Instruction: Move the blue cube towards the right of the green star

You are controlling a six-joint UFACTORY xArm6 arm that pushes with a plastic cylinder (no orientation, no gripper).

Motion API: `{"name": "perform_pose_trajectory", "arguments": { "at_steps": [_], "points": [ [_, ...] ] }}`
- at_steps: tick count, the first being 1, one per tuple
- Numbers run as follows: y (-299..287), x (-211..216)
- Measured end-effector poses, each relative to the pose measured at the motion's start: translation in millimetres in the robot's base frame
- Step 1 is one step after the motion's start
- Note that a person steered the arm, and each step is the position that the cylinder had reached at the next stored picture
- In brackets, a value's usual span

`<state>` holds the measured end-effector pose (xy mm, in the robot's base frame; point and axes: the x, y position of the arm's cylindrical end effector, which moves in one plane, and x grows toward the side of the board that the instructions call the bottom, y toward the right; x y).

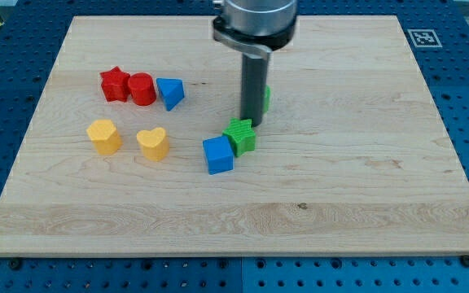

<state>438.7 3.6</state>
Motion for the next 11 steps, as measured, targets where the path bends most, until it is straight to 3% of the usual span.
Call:
{"name": "perform_pose_trajectory", "arguments": {
  "at_steps": [1,4,8,11],
  "points": [
    [-27,4],
    [-82,76],
    [-10,123],
    [56,104]
  ]
}}
